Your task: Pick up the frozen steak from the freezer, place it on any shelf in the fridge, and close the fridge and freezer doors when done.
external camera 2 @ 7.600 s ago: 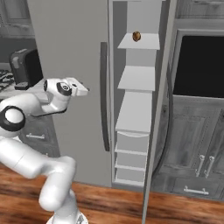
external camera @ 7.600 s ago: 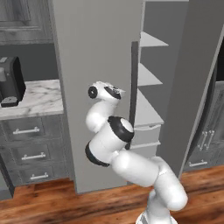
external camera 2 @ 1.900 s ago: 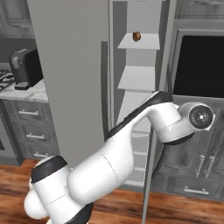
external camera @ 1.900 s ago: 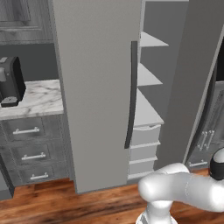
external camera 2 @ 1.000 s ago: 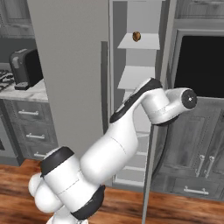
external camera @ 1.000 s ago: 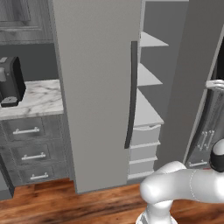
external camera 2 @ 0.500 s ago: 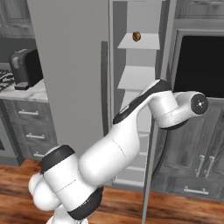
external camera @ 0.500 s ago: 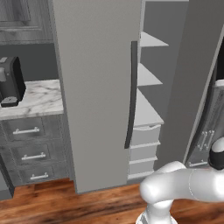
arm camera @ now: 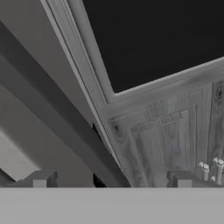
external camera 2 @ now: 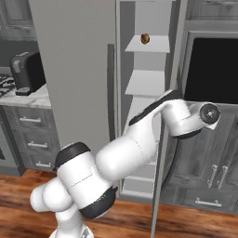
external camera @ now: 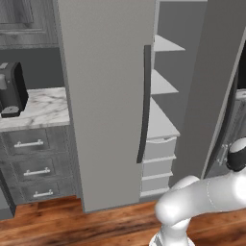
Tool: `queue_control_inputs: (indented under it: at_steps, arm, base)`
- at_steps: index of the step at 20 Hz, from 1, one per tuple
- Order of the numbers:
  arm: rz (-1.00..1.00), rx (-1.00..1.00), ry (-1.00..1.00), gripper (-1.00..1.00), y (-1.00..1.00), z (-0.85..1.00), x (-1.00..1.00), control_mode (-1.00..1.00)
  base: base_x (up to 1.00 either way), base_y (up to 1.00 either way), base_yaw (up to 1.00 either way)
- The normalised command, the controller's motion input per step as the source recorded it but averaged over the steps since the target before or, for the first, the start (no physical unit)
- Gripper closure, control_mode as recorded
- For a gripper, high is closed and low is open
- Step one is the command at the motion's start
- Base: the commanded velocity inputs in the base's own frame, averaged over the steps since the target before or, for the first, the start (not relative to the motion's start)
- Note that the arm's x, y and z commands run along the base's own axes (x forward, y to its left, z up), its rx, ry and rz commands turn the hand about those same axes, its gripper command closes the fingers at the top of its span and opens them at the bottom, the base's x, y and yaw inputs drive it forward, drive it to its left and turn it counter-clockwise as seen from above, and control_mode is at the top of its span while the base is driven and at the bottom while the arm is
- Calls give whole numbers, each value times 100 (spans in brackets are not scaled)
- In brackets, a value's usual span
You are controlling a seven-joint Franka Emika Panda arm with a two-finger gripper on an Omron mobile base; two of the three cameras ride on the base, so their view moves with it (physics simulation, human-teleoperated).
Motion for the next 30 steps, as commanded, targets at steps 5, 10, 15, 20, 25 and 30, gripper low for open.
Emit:
queue_control_inputs:
  at_steps: [5, 10, 15, 20, 25, 30]
  arm:
    - [-4, 0, 0, -100, -33, 0, 3, -100]
    - [0, 0, 3, -100, -2, -1, 28, -100]
    - [0, 0, 8, -100, -15, -10, 51, -100]
    - [0, 0, 5, -100, -7, -5, 49, -100]
    - [0, 1, 1, -100, 50, -9, 51, -100]
    - [4, 6, 0, -100, 100, -9, 50, -100]
  base:
    - [0, 0, 0]
    - [0, 0, 0]
    - [0, 0, 0]
    - [0, 0, 0]
    - [0, 0, 0]
    - [0, 0, 0]
